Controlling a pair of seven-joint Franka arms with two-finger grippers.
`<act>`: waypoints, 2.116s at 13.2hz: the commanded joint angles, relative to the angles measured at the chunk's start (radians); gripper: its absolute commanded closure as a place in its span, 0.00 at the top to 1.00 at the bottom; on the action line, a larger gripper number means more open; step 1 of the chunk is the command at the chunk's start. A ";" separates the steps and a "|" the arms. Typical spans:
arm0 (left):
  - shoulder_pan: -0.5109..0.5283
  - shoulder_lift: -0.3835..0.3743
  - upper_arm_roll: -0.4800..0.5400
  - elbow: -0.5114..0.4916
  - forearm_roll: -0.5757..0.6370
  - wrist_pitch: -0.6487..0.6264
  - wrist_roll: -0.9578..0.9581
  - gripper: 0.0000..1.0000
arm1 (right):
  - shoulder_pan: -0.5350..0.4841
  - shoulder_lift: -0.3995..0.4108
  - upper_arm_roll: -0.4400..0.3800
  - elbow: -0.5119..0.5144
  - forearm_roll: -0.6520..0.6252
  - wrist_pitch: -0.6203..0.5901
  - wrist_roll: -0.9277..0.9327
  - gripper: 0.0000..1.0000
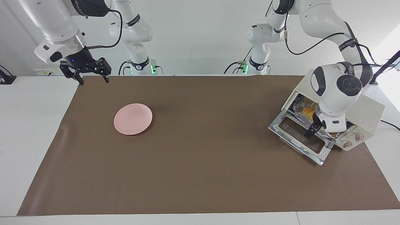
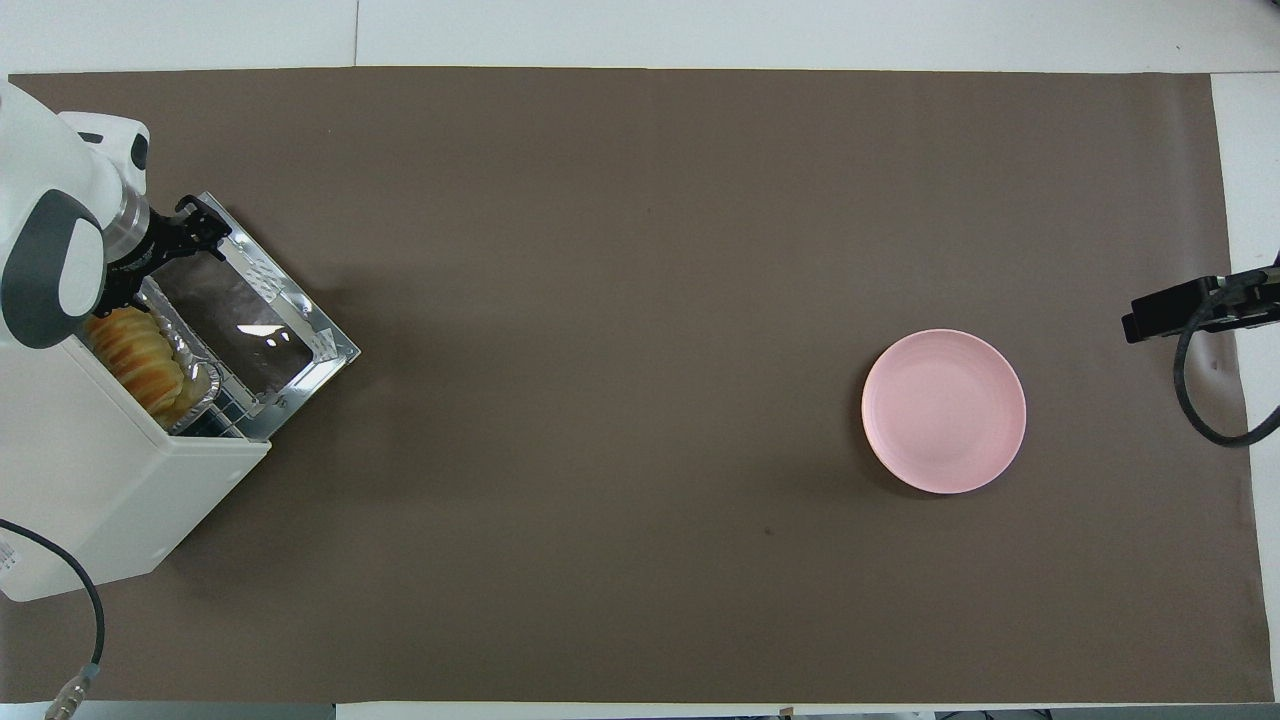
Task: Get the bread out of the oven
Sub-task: 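Grasp the foil tray edge with the left gripper, then pull the foil tray out of the oven with the left gripper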
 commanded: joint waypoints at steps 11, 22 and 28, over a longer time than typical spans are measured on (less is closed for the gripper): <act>-0.025 -0.053 0.003 -0.139 0.027 0.083 0.002 0.00 | -0.014 -0.030 0.011 -0.032 -0.012 0.003 -0.015 1.00; -0.574 0.080 -0.020 0.100 -0.129 0.086 0.199 0.00 | -0.014 -0.030 0.011 -0.032 -0.012 0.002 -0.015 1.00; -0.641 0.185 -0.023 0.105 -0.208 0.184 0.197 0.00 | -0.014 -0.030 0.011 -0.032 -0.012 0.002 -0.015 1.00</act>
